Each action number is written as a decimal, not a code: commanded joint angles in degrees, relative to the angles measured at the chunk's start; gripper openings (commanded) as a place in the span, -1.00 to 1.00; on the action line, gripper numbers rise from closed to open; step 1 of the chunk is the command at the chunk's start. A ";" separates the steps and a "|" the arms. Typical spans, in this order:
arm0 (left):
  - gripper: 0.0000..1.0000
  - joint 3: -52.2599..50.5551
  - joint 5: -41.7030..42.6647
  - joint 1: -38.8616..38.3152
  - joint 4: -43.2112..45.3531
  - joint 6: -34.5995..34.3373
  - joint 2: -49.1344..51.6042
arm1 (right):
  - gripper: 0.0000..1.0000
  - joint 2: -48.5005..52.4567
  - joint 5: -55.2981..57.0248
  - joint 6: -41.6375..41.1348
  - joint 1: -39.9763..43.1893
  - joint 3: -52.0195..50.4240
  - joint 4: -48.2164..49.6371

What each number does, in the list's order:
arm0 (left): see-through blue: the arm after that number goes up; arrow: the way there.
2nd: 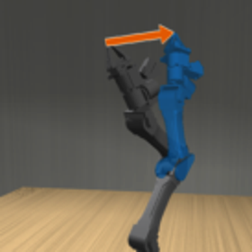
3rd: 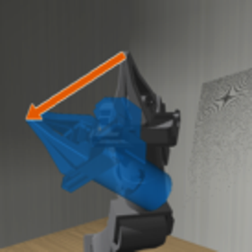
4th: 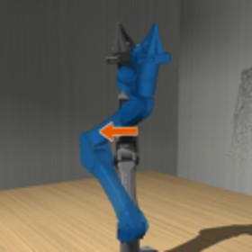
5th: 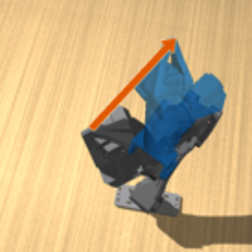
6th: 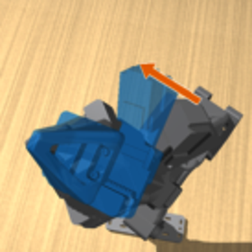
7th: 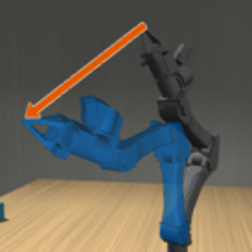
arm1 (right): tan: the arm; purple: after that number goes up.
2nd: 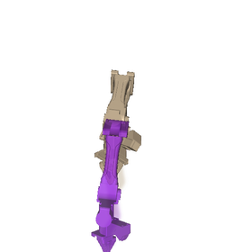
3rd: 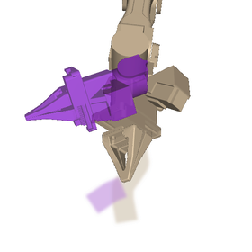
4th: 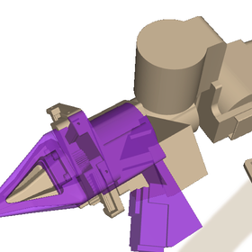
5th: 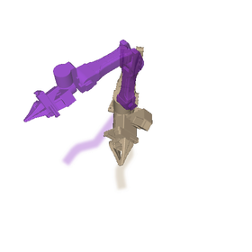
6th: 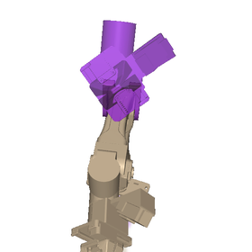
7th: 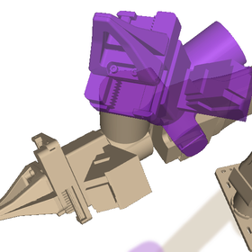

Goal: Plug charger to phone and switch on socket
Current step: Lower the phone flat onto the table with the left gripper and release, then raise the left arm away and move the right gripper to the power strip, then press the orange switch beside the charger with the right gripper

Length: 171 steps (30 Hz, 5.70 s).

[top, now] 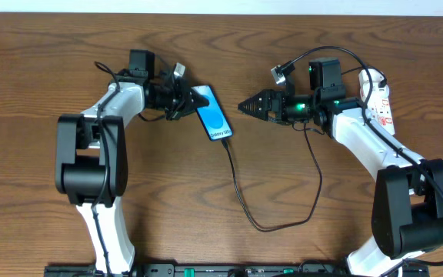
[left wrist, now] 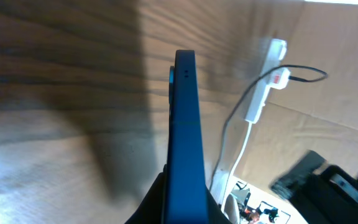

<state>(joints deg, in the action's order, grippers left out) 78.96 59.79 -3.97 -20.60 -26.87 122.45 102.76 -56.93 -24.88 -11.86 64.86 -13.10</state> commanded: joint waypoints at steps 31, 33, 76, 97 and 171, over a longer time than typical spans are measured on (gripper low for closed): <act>-0.40 0.00 -3.98 -0.13 0.11 0.92 2.93 | 0.99 0.66 0.04 1.84 0.20 0.59 -1.18; -0.32 0.00 -4.07 -0.11 0.11 0.94 2.95 | 0.98 0.66 0.04 1.84 0.20 0.59 -1.29; -0.02 8.48 -55.74 2.32 -20.94 4.52 -22.56 | 0.64 -6.08 21.35 10.67 0.28 6.71 -21.33; 0.45 8.39 -55.78 2.12 -28.74 4.55 -34.38 | -0.98 -9.20 32.85 15.13 26.58 21.59 -41.59; 0.96 8.39 -55.78 2.12 -28.61 4.55 -34.38 | -0.98 17.29 30.86 14.16 40.57 20.33 -18.95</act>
<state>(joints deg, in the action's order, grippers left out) 87.55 4.54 -1.76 -49.19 -22.46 87.88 117.95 -25.36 -10.11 29.28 85.54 -32.16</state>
